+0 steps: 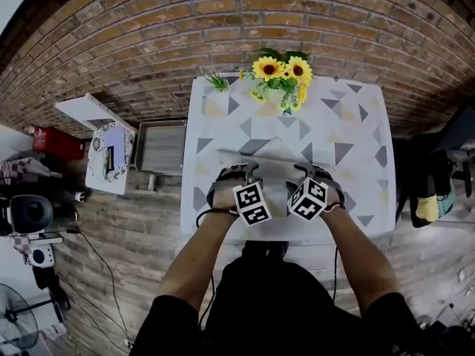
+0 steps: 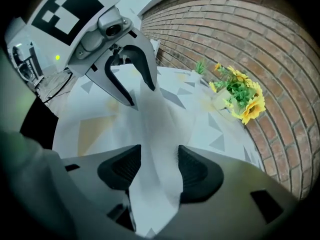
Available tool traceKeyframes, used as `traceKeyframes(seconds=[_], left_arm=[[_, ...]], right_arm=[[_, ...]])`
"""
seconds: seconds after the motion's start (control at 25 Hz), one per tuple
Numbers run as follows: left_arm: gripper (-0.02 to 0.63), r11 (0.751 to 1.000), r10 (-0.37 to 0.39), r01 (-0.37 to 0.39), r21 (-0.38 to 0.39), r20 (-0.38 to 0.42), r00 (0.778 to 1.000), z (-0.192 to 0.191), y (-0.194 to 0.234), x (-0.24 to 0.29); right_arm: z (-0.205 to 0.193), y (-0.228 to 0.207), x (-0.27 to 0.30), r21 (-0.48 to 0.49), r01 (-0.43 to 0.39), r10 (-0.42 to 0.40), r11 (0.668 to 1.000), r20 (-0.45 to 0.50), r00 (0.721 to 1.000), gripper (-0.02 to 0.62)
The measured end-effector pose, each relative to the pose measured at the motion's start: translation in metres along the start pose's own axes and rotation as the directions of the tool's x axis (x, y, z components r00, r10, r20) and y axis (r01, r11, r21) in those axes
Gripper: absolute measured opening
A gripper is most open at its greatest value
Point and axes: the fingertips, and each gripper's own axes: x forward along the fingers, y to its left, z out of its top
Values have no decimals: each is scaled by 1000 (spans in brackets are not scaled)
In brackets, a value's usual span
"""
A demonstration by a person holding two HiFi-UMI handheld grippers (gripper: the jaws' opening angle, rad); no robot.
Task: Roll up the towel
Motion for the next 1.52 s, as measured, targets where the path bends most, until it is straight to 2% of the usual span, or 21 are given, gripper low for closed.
traceKeyframes(seconds=[0.08,0.2,0.36,0.56,0.8,0.92,1.12,1.32,1.44,1.52], left_arm=[[207,1000,-4,4,10,-20,1000,-2,3,7],[208,1000,15,-15,14,-31,999,-1,10,14],[207,999,32,-32,8,-31,999,3,13,14],[207,999,43,-43,24,-34,998,4,-5,2],[207,994,48,-49,94,7,999,10,-54,-25],[207,992,13,-16,128,23,1000,17,-79,-34],[206,982,-71,67,179,18,997,32,-111,-33],[190,969,-164,154,191,40,986,51,-123,-24],[179,956,-233,219,195,48,971,59,-123,-21],[178,952,-247,231,202,56,967,63,-115,-19]], right_arm=[[-2,-3,4,-13,11,-12,1000,-14,1000,229],[-6,-6,8,-39,34,-35,999,-23,999,163],[-9,-3,7,-61,26,-27,998,-16,1000,120],[-17,23,-11,-89,-34,34,995,4,999,91],[-48,73,-42,-129,-133,136,983,12,991,86],[-67,91,-57,-129,-169,169,977,-10,986,86],[-98,93,-73,-109,-150,143,983,-71,987,94],[-120,78,-80,-15,-148,145,989,-124,982,117],[-124,65,-83,70,-145,153,987,-120,981,135],[-123,55,-82,113,-141,153,984,-109,982,144]])
